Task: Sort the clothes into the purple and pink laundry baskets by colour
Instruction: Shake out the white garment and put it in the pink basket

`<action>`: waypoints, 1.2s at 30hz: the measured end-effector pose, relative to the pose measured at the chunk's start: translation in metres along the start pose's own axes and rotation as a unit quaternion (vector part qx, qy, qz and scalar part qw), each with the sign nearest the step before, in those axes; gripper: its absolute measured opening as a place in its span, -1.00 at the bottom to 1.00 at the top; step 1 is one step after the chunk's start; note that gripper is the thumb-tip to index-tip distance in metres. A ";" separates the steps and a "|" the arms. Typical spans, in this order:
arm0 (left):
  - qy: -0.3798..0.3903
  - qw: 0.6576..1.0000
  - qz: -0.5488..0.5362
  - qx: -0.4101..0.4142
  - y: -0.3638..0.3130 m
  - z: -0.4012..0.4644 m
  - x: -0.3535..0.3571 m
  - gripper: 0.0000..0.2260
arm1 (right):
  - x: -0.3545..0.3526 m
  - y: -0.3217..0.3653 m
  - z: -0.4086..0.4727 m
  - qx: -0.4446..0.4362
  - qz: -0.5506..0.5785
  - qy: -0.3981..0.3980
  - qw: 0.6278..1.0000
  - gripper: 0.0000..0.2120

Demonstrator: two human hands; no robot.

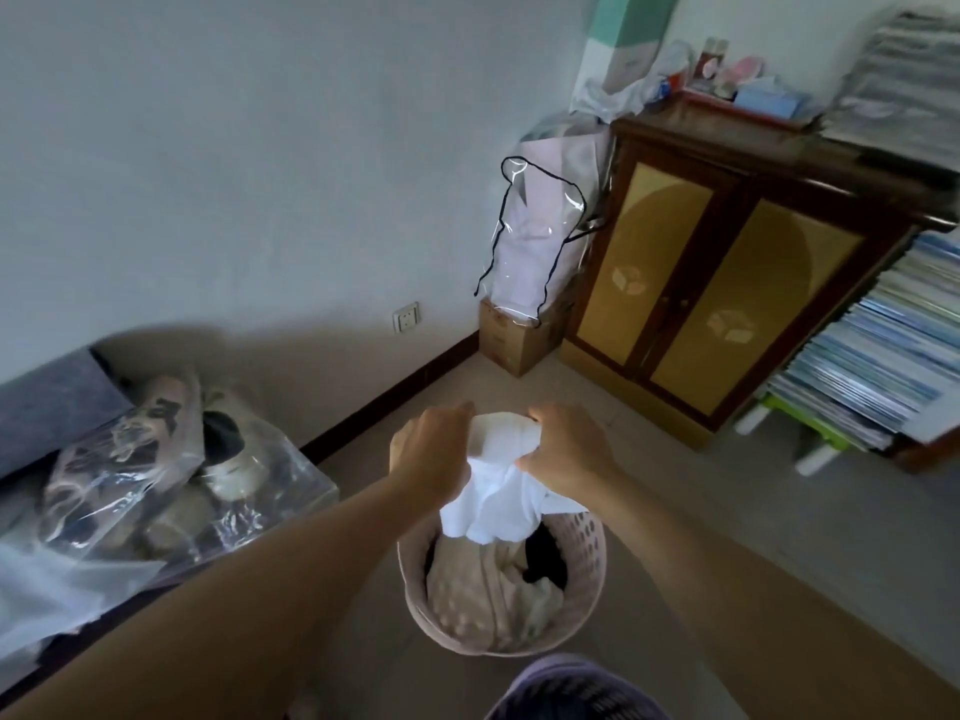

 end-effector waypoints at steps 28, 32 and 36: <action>0.151 0.979 -0.069 -0.121 0.129 -0.054 0.050 -0.50 | 0.126 0.088 0.006 -0.113 -0.035 0.090 0.989 -0.66; 0.129 0.974 -0.084 -0.166 0.170 -0.084 0.028 -0.45 | 0.136 0.133 -0.005 -0.147 -0.027 0.107 0.983 -0.66; 0.108 0.965 -0.103 -0.216 0.216 -0.121 0.007 -0.57 | 0.152 0.182 -0.022 -0.188 -0.020 0.129 0.973 -0.61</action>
Point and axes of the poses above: each hand's wrist, its own z-axis towards the middle knuckle, its own x-axis out of the palm, y = z × x, the point moved 6 cm from there along z, towards the middle knuckle, and after that the axes turned 4 degrees about -x, right-handed, at the moved point
